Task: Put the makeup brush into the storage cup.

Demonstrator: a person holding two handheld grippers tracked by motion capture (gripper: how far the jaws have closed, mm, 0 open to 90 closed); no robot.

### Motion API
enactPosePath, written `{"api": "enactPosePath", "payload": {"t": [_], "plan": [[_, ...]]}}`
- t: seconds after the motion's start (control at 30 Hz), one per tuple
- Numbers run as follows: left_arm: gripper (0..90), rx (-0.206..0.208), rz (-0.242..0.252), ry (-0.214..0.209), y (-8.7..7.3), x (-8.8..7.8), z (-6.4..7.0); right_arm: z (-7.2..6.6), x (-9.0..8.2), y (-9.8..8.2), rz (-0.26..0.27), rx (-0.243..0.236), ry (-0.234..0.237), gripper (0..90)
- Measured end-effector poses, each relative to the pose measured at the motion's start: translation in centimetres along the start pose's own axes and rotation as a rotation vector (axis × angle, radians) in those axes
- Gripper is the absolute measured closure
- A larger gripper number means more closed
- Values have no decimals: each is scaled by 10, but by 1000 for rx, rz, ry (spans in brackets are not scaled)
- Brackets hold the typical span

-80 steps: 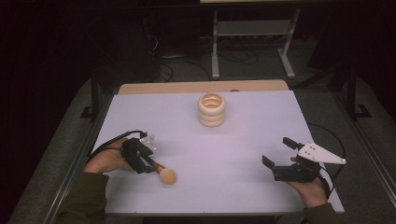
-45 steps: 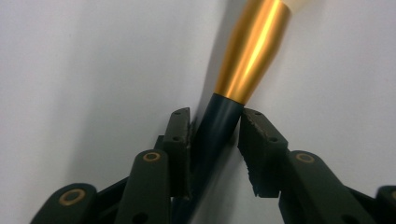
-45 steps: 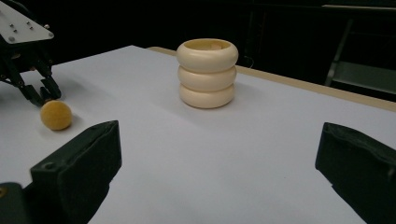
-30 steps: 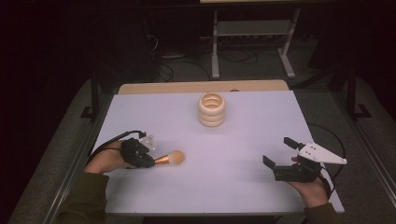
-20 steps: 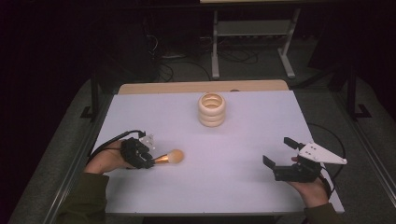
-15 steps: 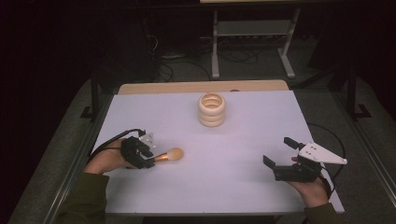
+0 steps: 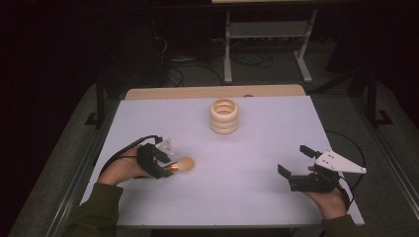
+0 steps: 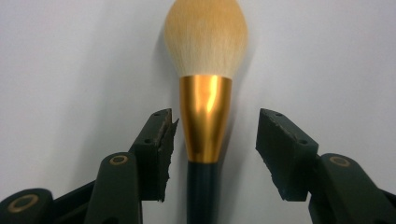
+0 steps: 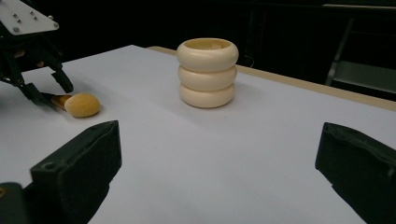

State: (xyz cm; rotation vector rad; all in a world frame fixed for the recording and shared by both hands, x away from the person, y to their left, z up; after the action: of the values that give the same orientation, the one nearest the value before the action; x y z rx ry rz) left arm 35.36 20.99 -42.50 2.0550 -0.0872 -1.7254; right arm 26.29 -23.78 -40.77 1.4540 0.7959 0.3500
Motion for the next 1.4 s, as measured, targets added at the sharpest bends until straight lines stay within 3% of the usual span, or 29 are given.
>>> {"api": "enactPosePath", "payload": {"t": [0.3, 0.57, 1.4], "plan": [[499, -27, 1, -7, 8, 12, 0, 0, 0, 0, 0, 2, 2, 0], [536, -24, -22, -13, 9, 19, 0, 1, -1, 0, 1, 5, -2, 0], [626, -16, -10, -39, 9, 19, -1, 2, -2, 1, 8, 5, -1, 0]]}}
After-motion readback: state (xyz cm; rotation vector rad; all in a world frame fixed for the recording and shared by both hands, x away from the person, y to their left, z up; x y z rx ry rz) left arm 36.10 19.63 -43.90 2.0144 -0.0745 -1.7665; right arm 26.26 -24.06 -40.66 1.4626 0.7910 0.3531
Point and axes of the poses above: each handheld gripper's, and its own axes: x roughly forward along the jaws, y roughly out of its top, z roughly to its right, the point moved 2 cm from there along x, roughly forward along the jaws, and after that the axes turned 5 degrees about y, right-handed, at the moved point
